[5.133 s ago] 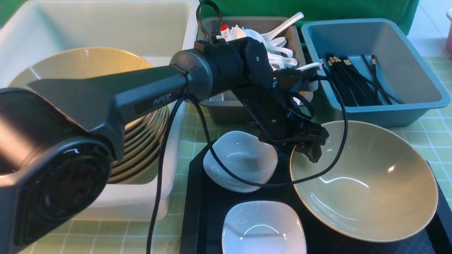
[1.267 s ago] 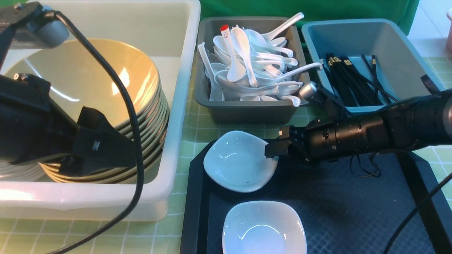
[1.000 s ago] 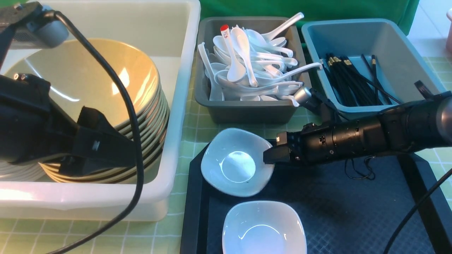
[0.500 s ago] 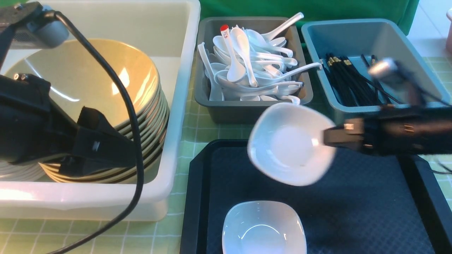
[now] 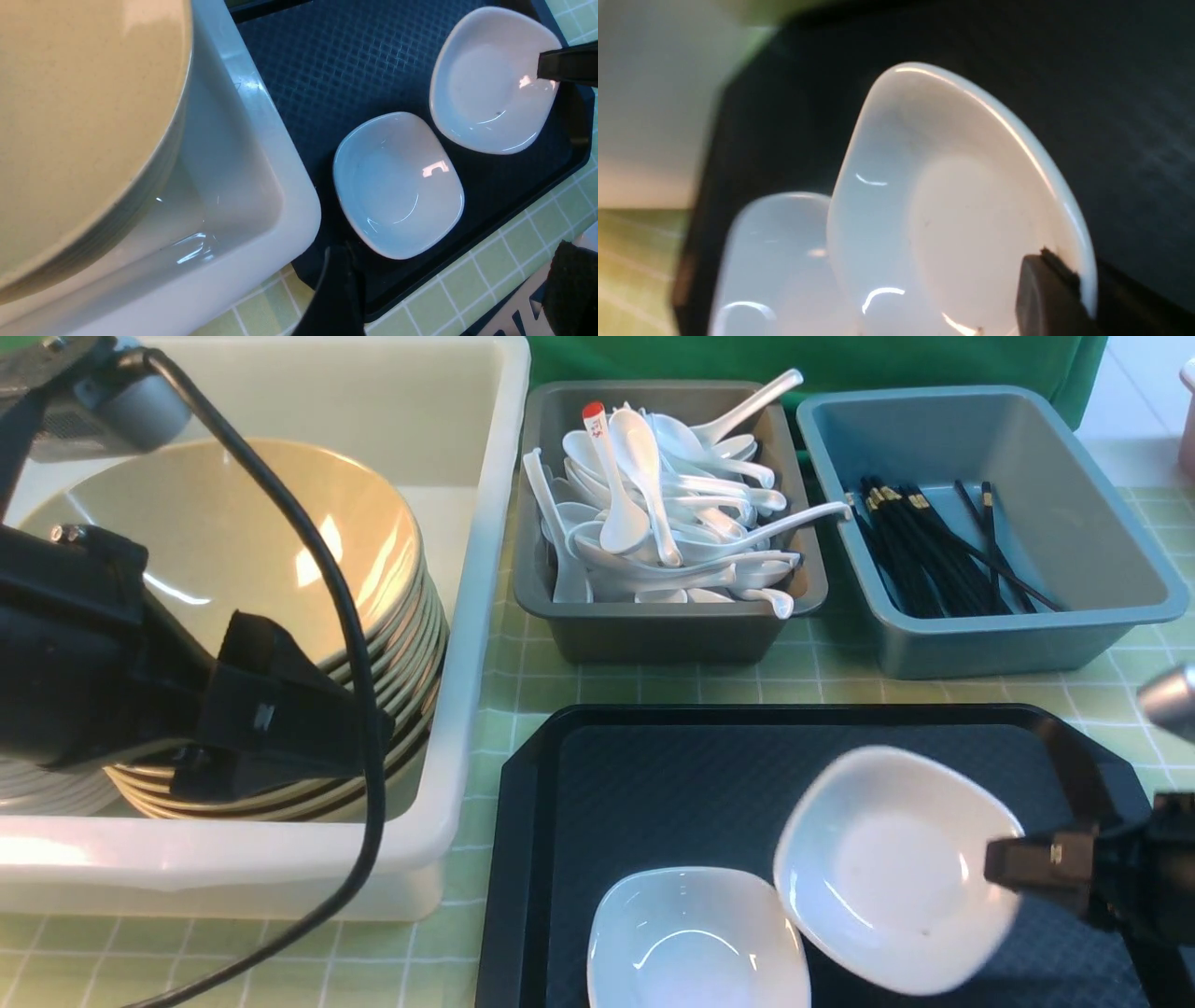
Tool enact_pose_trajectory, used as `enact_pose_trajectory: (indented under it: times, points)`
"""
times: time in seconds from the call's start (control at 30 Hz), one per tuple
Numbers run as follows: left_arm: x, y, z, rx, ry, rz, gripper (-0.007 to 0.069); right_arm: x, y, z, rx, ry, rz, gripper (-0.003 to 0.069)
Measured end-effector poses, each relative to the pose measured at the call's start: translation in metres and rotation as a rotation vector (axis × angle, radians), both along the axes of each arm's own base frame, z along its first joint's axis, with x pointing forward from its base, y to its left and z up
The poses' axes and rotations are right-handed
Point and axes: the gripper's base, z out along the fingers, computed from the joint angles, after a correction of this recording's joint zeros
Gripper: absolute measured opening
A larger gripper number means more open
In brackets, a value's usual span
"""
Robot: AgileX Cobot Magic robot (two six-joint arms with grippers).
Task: On green table put chopsticks spoon bowls plates into blue grey white boxes.
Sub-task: 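Place the white bowl down on the black tray with the right gripper, then grasp the small white bowl on the black tray by its rim with the left gripper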
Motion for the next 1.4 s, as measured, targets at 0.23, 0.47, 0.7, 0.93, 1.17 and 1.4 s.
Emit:
enact_pose_trajectory:
  times: [0.23, 0.47, 0.7, 0.93, 1.17, 1.4]
  points:
    - [0.002, -0.002, 0.002, -0.030, -0.026, 0.011, 0.0501, -0.002, -0.001, -0.004, -0.010, 0.009, -0.012, 0.0118]
    - [0.004, -0.003, 0.005, -0.061, -0.052, 0.020, 0.0501, -0.003, -0.003, -0.005, -0.041, 0.006, -0.005, 0.0283]
    - [0.004, -0.004, 0.005, -0.061, -0.046, 0.010, 0.0501, -0.004, -0.003, -0.005, -0.082, 0.002, 0.027, 0.0412]
    - [0.002, -0.006, 0.006, -0.092, -0.036, 0.002, 0.0501, -0.007, -0.003, -0.004, -0.104, -0.008, 0.065, 0.0424]
    - [0.010, -0.011, 0.002, -0.130, 0.008, -0.005, 0.0501, -0.012, 0.000, 0.048, -0.173, -0.172, 0.167, 0.0425]
    - [0.036, -0.026, -0.012, -0.197, 0.112, -0.089, 0.0501, -0.034, 0.009, 0.111, -0.191, -0.293, 0.306, 0.0425]
